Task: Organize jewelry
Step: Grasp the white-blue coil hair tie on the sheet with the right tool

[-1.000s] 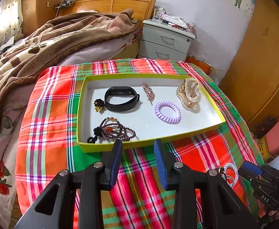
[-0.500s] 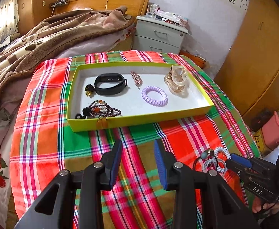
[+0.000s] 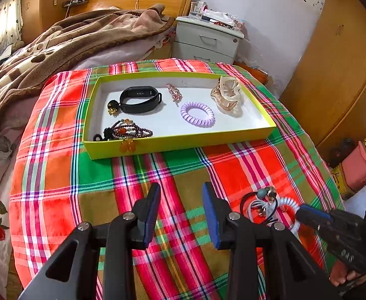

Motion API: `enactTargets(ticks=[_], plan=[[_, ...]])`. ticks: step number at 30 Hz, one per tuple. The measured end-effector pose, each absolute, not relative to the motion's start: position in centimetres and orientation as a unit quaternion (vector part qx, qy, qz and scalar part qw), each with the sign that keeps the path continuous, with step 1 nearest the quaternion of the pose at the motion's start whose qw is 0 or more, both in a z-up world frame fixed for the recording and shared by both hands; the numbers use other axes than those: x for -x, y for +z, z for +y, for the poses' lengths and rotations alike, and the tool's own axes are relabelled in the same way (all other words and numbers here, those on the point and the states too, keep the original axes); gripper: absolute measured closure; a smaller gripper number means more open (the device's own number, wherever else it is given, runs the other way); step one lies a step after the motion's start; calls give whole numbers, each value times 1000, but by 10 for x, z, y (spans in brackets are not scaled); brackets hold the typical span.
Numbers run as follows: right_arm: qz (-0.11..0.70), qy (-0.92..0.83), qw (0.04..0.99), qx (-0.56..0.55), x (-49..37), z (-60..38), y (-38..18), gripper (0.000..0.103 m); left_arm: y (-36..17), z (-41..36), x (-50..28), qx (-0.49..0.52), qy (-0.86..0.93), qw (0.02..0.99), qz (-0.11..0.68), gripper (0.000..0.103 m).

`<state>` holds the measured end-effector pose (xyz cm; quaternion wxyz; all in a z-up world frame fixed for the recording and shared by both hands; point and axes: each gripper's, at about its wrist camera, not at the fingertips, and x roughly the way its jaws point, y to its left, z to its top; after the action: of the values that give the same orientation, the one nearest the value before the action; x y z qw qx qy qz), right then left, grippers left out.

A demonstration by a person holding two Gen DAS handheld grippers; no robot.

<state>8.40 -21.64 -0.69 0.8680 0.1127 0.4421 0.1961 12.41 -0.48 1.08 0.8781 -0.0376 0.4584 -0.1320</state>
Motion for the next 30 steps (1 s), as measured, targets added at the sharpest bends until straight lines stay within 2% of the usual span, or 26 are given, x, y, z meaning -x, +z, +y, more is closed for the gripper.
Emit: enactTargets(ticks=[10,19,30], plan=[[450,259,851,-84,-73,-175,-10,94,9,-3,-120,38,-129,876,463,67],[429,157,879,-135,-60,-249,-2,94,9,-14,-110,31,-159,871,463,67],[406,125,890,-166,-51,-288,2,94,15,-92,-93,-24,-266,851,451,67]])
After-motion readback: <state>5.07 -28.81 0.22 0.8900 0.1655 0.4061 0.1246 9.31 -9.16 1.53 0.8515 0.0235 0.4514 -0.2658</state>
